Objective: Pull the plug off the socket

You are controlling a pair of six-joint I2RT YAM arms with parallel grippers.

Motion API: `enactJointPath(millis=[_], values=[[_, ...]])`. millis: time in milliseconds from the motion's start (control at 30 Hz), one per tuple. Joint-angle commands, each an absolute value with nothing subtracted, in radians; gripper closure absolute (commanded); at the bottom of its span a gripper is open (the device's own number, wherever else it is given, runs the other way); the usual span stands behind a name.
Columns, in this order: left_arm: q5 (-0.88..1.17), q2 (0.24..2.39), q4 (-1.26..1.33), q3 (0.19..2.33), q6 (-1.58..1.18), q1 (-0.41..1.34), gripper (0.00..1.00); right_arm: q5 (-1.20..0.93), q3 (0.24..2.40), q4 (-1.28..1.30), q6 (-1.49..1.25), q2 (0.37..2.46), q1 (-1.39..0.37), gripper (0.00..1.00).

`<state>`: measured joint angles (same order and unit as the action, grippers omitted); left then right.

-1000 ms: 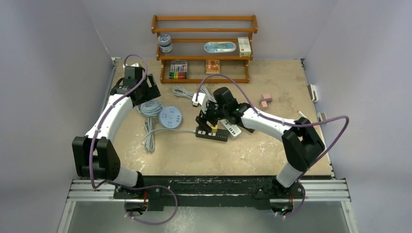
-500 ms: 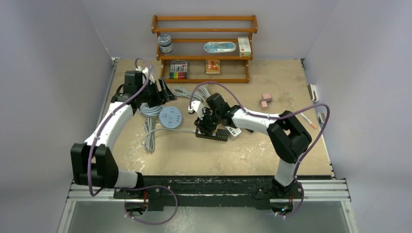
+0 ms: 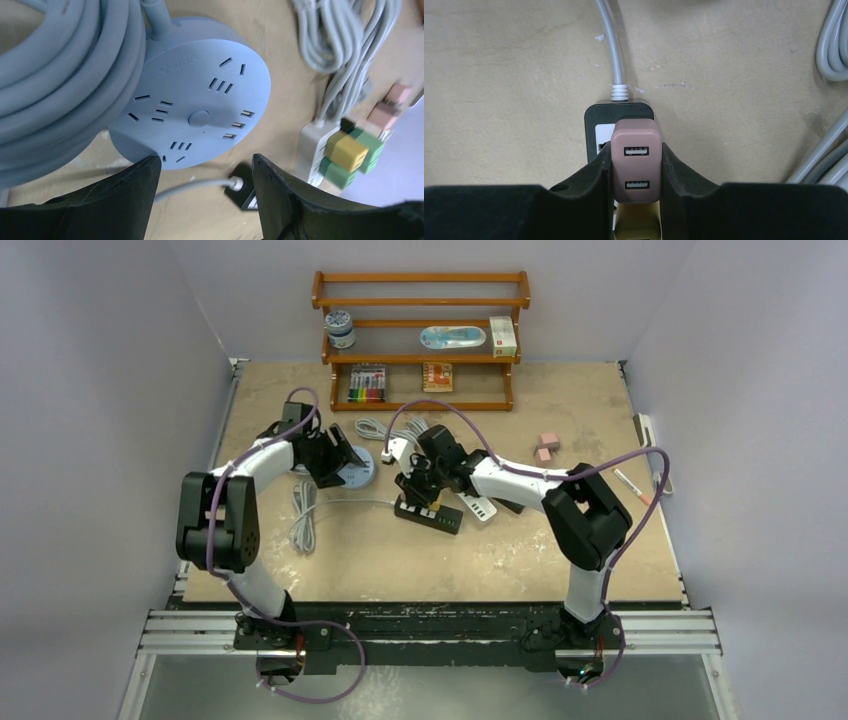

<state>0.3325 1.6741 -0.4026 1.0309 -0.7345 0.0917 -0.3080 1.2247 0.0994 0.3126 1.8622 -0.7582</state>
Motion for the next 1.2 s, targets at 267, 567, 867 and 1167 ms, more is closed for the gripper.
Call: enactJointPath(millis=[267,567,867,1167], values=[[0.030,1.931,-0.474,1.266,-0.767,-0.233,0.31,-0.491,1.260,-0.053,0.251,1.752,-0.758,1.00],[0.162,1.719,-0.302,1.245,-0.760,-0.246,0.31,-0.522,1.249,-0.202,0.149,1.697,-0.750,1.00],[0.299,1.269,-0.140,1.112,-0.822,-0.240,0.29,-0.418,1.350,-0.270,0.000,1.783,-0.749,1.00],[0.365,1.032,-0.292,0.986,-0.649,-0.199,0.28,-0.370,1.474,-0.313,-0.133,1.857,-0.749,1.00]])
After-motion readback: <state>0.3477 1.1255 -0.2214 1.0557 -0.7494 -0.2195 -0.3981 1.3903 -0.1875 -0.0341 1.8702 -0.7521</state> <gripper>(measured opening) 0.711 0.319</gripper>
